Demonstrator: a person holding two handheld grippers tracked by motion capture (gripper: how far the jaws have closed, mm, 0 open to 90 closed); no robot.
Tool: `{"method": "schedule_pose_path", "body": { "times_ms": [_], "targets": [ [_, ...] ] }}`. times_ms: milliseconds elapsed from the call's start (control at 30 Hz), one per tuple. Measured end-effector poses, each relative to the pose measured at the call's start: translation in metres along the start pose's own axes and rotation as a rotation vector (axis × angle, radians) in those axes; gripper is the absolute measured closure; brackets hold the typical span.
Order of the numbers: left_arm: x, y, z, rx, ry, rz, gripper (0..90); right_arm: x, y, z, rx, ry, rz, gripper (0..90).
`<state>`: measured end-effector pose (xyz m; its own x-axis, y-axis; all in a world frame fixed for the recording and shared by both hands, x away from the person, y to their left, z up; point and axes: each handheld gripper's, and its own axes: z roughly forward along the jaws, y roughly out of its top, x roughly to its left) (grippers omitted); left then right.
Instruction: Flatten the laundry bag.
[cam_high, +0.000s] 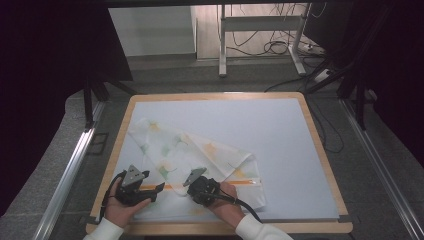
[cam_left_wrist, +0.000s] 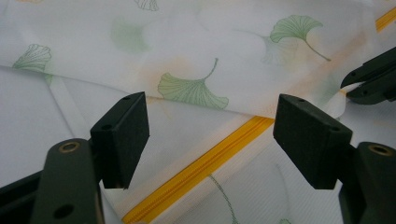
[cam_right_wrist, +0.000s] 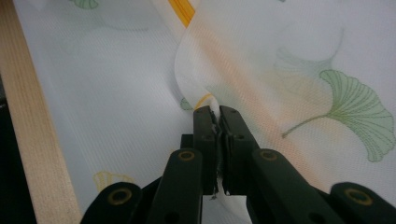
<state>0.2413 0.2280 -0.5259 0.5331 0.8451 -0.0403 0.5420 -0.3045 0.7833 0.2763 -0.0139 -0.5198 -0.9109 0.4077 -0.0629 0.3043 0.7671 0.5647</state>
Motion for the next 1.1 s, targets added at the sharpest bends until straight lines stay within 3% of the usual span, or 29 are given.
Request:
{"method": "schedule_pose_path", "body": {
  "times_ms": [300,567,1100],
  "targets": [
    [0.001,0.0,0.0,-0.006,0.005,-0.003,26.9,-0.015,0.006,-0.022,-0.087,0.05,0.063,85.3],
    [0.0,0.0,0.0,-0.008,0.006,-0.002,26.9,-0.031,0.006,-0.04,-0.154,0.055,0.118,85.5],
    [0.001,0.0,0.0,-0.007,0.005,0.011,27.0,-0.061,-0.002,-0.056,-0.196,0.007,0.183,85.6]
  ]
}}
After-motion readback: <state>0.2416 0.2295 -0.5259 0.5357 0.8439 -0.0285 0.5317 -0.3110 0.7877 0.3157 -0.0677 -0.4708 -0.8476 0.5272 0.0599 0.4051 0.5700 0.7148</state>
